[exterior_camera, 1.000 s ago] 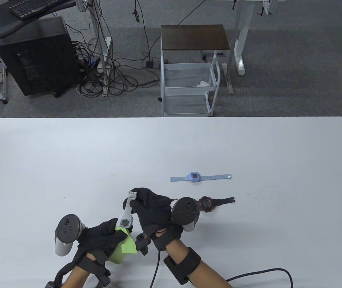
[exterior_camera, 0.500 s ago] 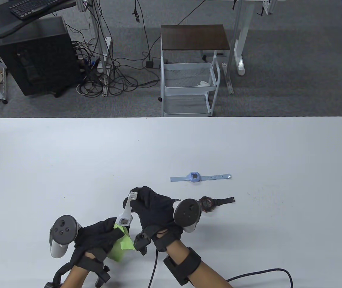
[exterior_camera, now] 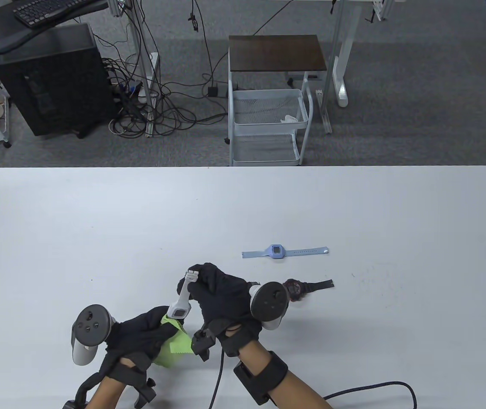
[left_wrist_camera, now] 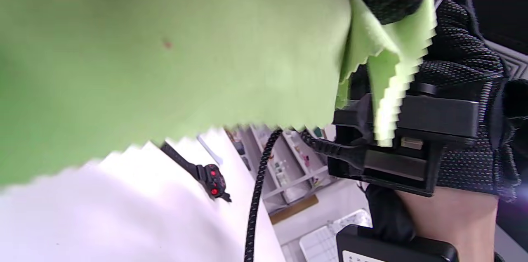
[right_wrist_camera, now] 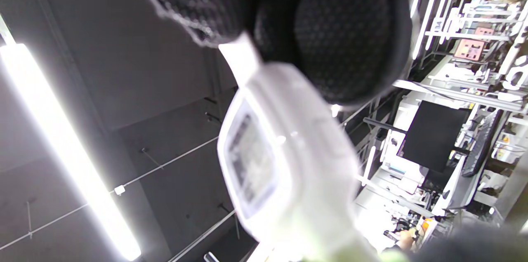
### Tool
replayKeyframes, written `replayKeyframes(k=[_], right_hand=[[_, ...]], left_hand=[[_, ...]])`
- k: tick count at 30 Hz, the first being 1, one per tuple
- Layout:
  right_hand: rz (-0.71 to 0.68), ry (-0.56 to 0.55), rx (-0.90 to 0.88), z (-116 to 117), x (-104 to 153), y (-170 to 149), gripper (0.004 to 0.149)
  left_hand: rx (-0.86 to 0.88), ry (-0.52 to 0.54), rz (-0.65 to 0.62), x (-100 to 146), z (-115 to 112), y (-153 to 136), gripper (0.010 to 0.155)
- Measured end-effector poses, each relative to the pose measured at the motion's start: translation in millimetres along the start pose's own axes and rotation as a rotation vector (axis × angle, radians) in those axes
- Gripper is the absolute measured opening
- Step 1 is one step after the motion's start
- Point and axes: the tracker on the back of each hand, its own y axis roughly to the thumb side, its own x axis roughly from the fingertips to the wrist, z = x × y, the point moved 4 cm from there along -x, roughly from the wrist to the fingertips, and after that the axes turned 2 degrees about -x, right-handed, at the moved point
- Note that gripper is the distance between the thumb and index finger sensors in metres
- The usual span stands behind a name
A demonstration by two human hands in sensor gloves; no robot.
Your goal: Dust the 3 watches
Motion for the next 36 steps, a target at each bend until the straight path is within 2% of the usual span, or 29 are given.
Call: replayKeyframes(k=[16,19,26,36], right_hand=[[0.012,-0.042,-0.03,-9.3,-2.6,1.2,0.042],[0.004,-0.047,-0.016,-12.4,-3.2,2.5,0.042],[0.01,-0.051,-0.022,-15.2,-3.7,1.6,0.042],[0.002,-0.078,-0.029,-23.3,-5.8,4.7,0.042]], left_hand=[[-0.014,0.017,0.045,1.2,0.9,-2.7,0.05],[0.033,-0.002,0.036,0.1,-1.2,-2.4,0.051],[-0.038,-0.025,0.053,-0.7,-3.6,0.2,0.049],[0.01,-0.028,0.052,-0.9,-4.3,-2.5,0.05]])
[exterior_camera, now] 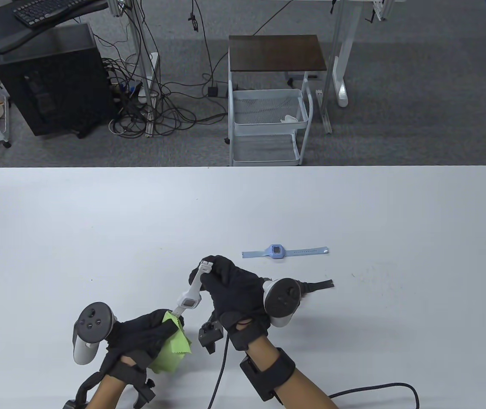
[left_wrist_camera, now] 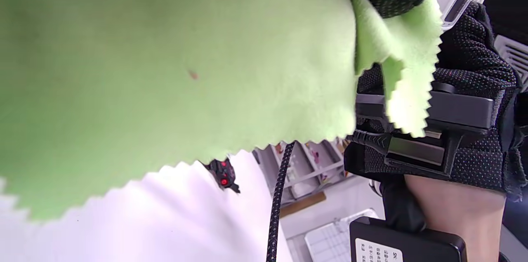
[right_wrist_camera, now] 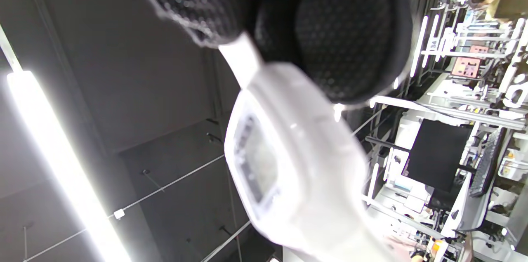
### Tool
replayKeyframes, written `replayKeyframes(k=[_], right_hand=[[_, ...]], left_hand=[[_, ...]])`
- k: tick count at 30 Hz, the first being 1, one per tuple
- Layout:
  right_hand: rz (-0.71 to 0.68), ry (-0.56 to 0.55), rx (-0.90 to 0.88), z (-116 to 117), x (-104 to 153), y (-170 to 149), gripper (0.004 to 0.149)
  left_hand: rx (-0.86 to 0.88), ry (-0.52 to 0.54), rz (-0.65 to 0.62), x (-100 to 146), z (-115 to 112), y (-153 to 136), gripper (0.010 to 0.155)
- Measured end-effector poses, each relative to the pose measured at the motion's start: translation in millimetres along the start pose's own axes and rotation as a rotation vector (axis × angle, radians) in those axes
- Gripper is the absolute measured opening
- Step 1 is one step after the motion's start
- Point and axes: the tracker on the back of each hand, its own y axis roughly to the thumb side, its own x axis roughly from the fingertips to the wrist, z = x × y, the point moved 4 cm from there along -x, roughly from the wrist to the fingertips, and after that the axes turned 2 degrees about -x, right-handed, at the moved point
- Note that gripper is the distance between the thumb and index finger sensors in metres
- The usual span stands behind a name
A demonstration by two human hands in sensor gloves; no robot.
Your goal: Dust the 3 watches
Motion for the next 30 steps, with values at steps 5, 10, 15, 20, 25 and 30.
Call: replayKeyframes(k=[5,10,15,20,25,30], right_hand=[[0.004,-0.003,-0.002,-0.9,-0.5,-1.1,0.042],[0.007,-0.025,-0.024,-5.5,-2.5,0.7,0.042],[-0.002,-0.039,-0.014,-11.0,-3.9,2.6,0.042],[-0.004,-0.036,-0.014,-10.3,-3.9,2.4,0.042],[-0.003,-0.043,-0.019,-11.2,-3.9,2.0,0.042],[-0.012,-0.066,-0.022,-16.8,-5.2,4.7,0.042]], left_hand=[[-0.076,-0.022,0.024,-0.5,-0.9,1.6,0.049],[-0.041,-0.017,0.031,-0.3,-0.2,-3.6,0.049],[-0.014,-0.006,0.017,-0.7,0.0,-3.8,0.05],[-0.067,-0.006,0.028,-0.4,0.9,-2.4,0.048],[-0.088,0.009,0.036,0.5,2.2,-3.3,0.048],[-0.058,0.023,0.039,1.2,4.1,-6.0,0.05]])
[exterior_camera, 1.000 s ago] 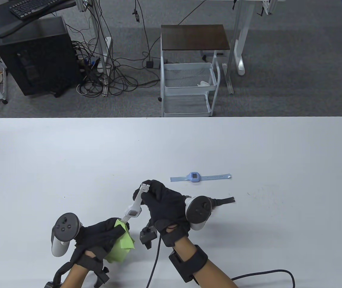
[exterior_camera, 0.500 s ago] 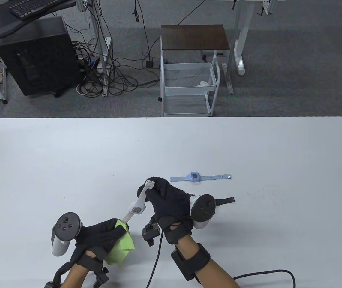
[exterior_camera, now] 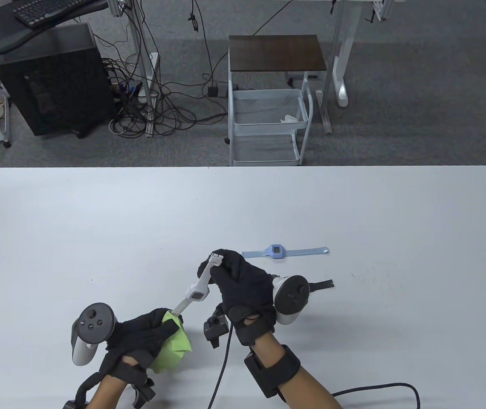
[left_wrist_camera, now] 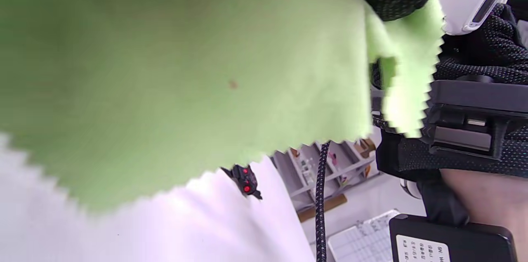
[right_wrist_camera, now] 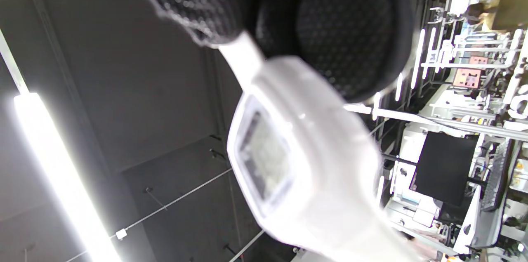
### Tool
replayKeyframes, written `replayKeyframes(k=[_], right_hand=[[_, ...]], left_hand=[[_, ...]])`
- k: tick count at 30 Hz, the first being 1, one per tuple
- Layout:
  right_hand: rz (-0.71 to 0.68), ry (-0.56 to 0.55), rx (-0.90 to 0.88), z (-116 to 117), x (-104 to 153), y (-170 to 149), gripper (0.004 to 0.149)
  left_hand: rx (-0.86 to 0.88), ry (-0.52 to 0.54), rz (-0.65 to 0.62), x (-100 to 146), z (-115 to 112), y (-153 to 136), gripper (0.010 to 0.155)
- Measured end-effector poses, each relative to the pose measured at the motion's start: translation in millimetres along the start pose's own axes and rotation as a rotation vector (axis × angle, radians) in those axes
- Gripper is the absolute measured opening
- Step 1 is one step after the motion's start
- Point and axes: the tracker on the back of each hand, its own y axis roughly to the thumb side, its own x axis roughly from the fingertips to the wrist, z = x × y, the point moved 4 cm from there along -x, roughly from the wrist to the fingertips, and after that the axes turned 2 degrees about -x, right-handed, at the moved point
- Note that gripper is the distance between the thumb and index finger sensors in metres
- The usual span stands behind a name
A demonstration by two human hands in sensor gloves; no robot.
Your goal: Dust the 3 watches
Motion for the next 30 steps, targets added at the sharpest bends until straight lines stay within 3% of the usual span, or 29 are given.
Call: replayKeyframes(k=[16,30], right_hand=[[0.0,-0.011,-0.008,-2.5,-0.7,0.6,0.042],[-0.011,-0.033,-0.005,-8.9,-2.1,2.5,0.042]], left_hand=[[-0.145,0.006,0.001,0.5,-1.2,5.5,0.049],[-0.118,0.03,0.001,1.2,0.7,2.9,0.051]])
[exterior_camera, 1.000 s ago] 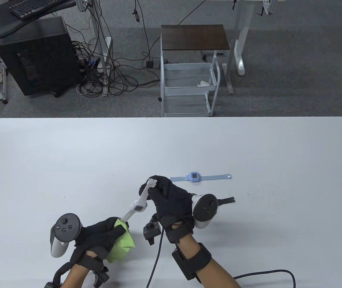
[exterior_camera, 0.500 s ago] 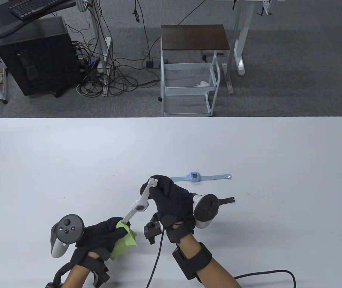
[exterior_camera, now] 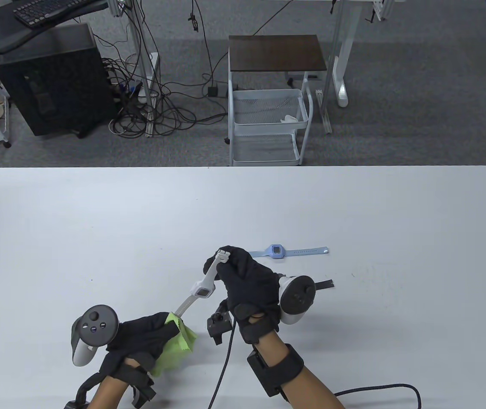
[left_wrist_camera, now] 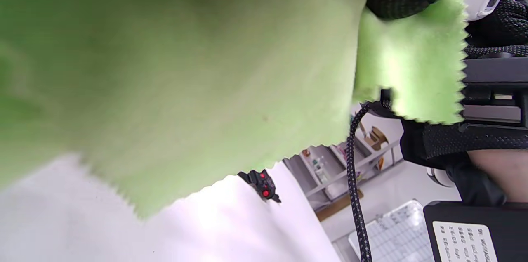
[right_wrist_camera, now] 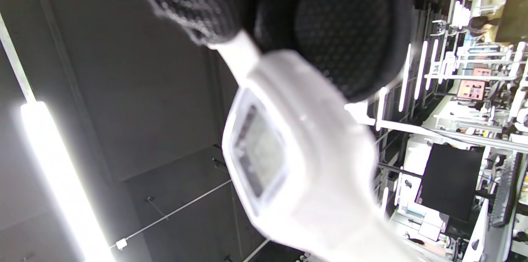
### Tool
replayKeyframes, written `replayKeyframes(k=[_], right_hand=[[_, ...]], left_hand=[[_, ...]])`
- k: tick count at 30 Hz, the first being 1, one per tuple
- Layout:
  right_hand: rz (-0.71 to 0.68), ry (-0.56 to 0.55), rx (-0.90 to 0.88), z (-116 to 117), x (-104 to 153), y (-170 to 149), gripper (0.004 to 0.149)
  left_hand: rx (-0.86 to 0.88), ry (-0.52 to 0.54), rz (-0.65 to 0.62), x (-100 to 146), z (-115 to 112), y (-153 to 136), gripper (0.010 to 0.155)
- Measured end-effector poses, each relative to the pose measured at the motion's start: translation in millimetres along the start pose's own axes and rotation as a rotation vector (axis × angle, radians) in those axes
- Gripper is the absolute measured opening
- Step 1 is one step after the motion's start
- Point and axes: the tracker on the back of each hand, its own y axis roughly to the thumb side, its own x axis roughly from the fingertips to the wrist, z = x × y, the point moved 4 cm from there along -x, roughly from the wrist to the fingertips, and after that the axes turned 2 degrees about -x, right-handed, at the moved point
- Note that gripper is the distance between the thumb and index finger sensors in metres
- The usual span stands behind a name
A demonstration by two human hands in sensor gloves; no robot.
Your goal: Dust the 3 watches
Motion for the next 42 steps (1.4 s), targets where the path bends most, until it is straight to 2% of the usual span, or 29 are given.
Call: replayKeyframes(k=[4,14,23,32,38,42], right_hand=[[-0.002,-0.002,0.002,0.0,0.1,0.1,0.042],[-0.023,-0.023,0.021,-5.3,-1.6,3.1,0.042],[-0.027,-0.023,0.033,-4.4,-2.0,1.1,0.042],[-0.029,-0.063,0.035,-17.1,-5.8,2.5,0.042],[-0.011,-0.066,0.037,-19.1,-6.2,-1.6,0.042],[-0.008,-0.062,0.042,-18.9,-6.3,-1.9,0.042]], left_hand=[[-0.047,0.009,0.02,0.6,1.4,-0.2,0.05],[-0.026,0.06,0.052,3.0,5.1,-6.1,0.05],[-0.024,0.052,0.077,3.4,4.4,-7.1,0.05],[0.029,0.106,0.085,6.6,11.0,-11.3,0.049],[0.023,0.087,0.107,6.2,10.2,-14.2,0.05],[-0.045,0.079,0.116,5.0,9.6,-14.4,0.05]])
